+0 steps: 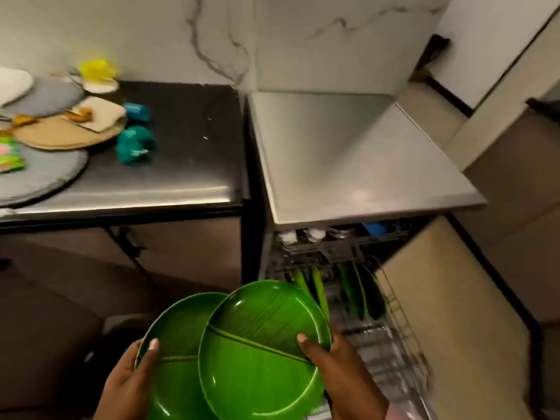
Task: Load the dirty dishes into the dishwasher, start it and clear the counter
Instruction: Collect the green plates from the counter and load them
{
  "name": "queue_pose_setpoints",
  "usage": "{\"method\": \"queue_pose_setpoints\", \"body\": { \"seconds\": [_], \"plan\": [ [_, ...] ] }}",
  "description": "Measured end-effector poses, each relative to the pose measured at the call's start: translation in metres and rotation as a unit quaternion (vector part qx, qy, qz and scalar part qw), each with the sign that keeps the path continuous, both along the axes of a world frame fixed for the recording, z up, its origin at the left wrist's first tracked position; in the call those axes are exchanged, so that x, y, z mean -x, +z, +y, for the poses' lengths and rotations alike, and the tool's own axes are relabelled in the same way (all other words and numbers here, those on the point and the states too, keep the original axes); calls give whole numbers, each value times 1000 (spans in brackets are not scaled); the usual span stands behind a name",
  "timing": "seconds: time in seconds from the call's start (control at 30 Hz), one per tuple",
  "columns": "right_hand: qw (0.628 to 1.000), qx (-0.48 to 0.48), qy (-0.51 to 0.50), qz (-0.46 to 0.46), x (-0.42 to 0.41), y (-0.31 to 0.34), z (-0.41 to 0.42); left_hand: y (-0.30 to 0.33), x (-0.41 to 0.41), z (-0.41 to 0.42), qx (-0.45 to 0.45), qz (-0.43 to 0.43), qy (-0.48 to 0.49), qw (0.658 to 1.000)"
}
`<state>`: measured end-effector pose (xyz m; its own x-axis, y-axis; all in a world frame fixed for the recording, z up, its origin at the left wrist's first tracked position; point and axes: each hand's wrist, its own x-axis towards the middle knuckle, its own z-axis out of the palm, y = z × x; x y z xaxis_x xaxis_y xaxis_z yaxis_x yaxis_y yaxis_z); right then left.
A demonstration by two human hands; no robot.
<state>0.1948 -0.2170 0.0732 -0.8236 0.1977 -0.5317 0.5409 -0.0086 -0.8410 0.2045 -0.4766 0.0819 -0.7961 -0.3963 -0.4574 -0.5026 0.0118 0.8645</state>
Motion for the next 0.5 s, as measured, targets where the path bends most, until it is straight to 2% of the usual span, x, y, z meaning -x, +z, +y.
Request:
{"method": "queue_pose_setpoints", "body": {
  "seconds": [0.2, 0.43, 0.5],
  "plan": [
    [992, -67, -80, -70, -64, -31, 107, -72, -9, 97, -5, -44, -75, 996],
    [970, -207, -120, -30, -76, -86, 175, -160, 12, 171, 42, -98, -81, 991],
    [962, -240, -132, -10, -69, -99, 194, -169, 14, 184, 67, -87, -79, 991]
  ]
}}
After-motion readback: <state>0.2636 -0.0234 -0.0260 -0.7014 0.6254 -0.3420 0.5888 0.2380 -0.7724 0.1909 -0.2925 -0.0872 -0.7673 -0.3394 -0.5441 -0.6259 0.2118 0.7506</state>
